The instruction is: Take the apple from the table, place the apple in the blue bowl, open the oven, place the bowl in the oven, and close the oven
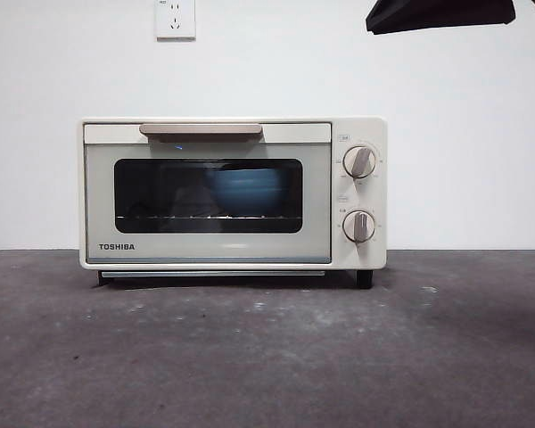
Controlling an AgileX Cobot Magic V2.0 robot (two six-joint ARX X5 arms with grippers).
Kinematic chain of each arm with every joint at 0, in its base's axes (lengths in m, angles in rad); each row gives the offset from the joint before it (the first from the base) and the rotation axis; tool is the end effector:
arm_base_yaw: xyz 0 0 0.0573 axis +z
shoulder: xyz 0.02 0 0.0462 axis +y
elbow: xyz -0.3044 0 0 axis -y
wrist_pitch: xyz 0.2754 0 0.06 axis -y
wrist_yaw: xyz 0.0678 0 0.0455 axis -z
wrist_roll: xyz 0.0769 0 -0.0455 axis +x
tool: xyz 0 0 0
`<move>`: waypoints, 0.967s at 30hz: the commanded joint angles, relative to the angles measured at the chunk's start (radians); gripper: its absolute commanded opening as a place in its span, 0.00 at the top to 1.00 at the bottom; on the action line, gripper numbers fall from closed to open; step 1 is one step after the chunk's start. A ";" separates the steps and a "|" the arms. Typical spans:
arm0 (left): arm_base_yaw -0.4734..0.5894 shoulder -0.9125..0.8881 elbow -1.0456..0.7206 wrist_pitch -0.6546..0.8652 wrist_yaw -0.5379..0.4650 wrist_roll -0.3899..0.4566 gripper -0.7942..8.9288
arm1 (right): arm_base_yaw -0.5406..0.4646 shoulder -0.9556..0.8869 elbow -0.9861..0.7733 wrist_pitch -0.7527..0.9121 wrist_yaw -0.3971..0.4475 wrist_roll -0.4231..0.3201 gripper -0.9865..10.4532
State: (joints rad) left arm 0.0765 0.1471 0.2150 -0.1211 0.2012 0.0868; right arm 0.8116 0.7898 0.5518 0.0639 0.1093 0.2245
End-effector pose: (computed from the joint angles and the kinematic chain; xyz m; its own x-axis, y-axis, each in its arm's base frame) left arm 0.1333 -0.0052 0.2191 0.9909 -0.1245 -0.0521 0.1282 0.9888 0.0760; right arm 0.1641 0.1607 0.2881 0.7530 0.6351 -0.1722 -0.6043 0.7710 0.2008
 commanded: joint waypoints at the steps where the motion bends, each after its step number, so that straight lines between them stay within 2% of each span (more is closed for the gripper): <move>1: 0.004 -0.037 -0.055 0.003 -0.004 -0.002 0.91 | 0.010 0.005 0.000 0.011 0.004 -0.008 0.91; 10: 0.004 -0.146 -0.153 -0.035 -0.004 -0.005 0.91 | 0.010 0.005 0.000 0.011 0.004 -0.008 0.91; 16: 0.004 -0.144 -0.182 -0.101 -0.003 -0.029 0.91 | 0.010 0.005 0.000 0.011 0.004 -0.008 0.91; 22: 0.004 -0.144 -0.190 -0.093 -0.003 -0.080 0.91 | 0.010 0.005 0.000 0.011 0.004 -0.008 0.91; 29: 0.004 -0.144 -0.190 -0.089 -0.003 -0.080 0.91 | 0.010 0.005 0.000 0.011 0.004 -0.008 0.91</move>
State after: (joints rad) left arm 0.0765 0.0048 0.0437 -0.2020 0.1982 0.0120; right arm 0.8116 0.7895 0.5518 0.0643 0.1093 0.2241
